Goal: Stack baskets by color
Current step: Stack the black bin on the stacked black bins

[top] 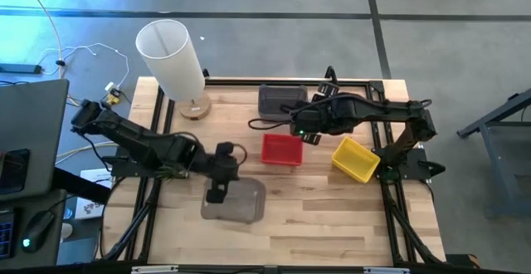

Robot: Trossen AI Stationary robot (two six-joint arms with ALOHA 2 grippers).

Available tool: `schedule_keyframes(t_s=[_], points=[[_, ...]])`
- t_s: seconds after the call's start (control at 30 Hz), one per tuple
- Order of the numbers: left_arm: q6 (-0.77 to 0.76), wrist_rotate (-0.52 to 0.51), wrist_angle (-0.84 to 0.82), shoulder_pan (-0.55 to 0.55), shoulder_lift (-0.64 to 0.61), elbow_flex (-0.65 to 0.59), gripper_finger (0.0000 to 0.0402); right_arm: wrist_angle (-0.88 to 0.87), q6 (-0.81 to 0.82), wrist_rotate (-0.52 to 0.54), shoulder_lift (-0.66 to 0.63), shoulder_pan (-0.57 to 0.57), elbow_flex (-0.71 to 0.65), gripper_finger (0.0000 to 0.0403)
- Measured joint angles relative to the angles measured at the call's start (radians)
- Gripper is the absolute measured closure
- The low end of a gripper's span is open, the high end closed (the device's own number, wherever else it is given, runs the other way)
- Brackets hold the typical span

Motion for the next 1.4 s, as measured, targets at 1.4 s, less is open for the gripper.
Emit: schedule_keyframes(t_s=[1.4], points=[[0.237, -0.049, -0.146, 0.392, 0.000, 0.107, 0.0401, 0.443, 0.064, -0.436, 0.003, -0.068, 0.000, 0.0256]])
